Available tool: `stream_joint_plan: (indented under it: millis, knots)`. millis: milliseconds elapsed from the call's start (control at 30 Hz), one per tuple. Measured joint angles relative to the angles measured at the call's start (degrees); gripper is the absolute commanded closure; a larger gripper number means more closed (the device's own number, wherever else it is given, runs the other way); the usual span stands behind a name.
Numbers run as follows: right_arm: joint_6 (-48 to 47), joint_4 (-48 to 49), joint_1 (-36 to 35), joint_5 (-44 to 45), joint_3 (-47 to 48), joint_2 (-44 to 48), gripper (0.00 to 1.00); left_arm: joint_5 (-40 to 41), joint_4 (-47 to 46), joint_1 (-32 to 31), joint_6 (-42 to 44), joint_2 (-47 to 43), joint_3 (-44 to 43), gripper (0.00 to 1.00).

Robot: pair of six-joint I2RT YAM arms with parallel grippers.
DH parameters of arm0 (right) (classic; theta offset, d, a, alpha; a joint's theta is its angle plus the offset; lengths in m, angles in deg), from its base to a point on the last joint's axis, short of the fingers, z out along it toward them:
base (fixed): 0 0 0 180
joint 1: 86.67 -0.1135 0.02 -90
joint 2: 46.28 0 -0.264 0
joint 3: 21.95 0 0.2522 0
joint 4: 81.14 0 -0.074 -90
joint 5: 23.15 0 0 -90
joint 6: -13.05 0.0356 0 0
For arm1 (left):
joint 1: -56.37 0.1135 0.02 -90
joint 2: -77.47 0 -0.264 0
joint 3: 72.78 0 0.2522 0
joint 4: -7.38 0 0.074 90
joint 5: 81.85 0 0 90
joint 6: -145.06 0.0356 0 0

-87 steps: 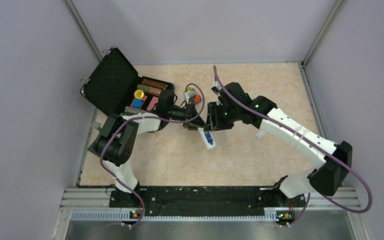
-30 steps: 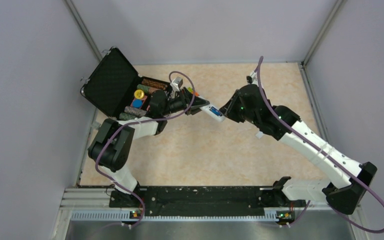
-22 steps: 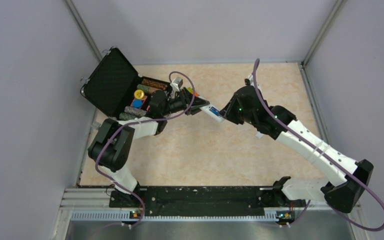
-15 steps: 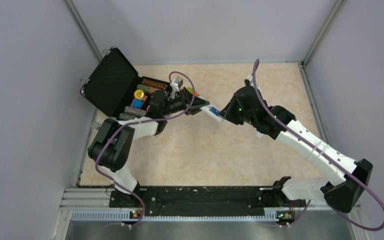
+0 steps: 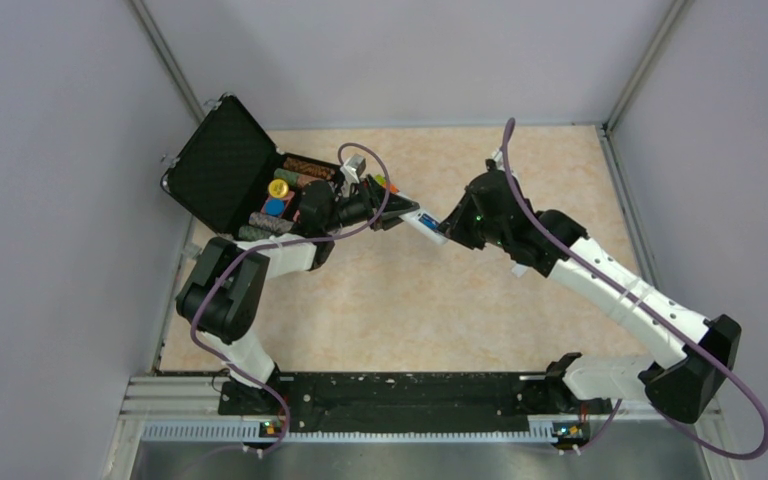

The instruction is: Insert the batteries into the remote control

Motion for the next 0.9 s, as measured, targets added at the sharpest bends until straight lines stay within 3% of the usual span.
stream_joint_plan:
  millis: [900]
  knots:
    - [0.79,5.25,1.49,-6.23,-3.19,-0.92,1.00,0.00,-3.06,0.96,-0.46,0.00,1.86,1.00]
